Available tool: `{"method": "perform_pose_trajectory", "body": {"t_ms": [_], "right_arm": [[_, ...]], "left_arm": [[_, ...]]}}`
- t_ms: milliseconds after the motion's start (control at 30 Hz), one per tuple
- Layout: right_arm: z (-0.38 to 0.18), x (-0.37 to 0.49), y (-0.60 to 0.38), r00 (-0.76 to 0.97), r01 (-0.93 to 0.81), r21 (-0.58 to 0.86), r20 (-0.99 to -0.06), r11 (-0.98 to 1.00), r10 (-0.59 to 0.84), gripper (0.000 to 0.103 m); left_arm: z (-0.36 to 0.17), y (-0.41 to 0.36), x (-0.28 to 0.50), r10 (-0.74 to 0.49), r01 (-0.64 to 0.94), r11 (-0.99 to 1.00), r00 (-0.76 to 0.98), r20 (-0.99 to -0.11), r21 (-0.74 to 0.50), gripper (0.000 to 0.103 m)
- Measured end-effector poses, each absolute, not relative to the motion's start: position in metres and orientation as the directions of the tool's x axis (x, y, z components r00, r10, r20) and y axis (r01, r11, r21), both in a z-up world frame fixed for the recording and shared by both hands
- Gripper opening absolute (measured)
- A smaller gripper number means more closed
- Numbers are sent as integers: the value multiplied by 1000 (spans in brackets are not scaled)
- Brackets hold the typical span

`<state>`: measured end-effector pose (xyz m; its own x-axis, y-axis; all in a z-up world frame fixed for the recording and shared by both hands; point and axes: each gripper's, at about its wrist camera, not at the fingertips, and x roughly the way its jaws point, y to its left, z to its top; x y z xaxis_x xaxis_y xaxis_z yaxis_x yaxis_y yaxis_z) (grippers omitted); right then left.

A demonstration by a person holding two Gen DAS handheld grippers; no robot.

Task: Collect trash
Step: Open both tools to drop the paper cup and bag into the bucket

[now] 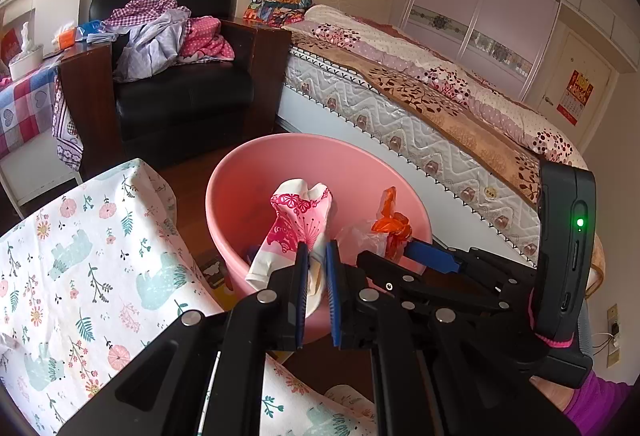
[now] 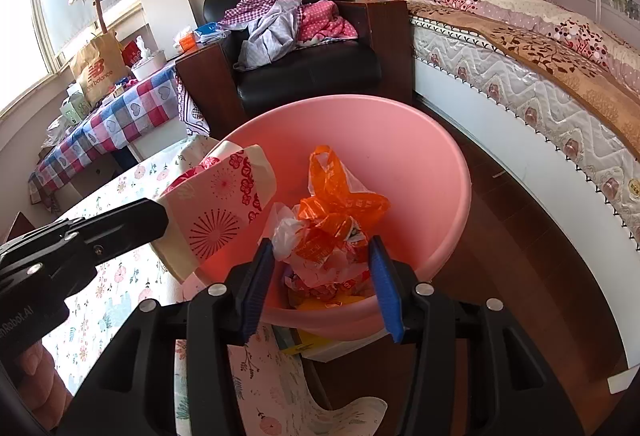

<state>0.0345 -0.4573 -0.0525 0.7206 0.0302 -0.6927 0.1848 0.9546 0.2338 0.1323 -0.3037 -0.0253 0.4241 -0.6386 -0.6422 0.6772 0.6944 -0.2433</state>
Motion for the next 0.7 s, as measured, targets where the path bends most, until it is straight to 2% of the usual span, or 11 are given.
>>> {"method": "perform_pose_trajectory", "body": {"t_ms": [533, 633, 700], "right_arm": [[-52, 35, -458, 721, 179, 206, -693, 962, 14, 51], [-53, 35, -457, 723, 175, 193, -691, 965, 7, 52], [-53, 36, -456, 726, 171, 192, -688, 966, 8, 53]], "left_arm": [[-27, -304, 136, -623, 664, 705, 412, -665, -249, 10], [-33, -304, 139, -611, 648, 715, 395, -686, -264, 19], [-33, -304, 137, -617, 646, 715, 402, -677, -268, 22]]}}
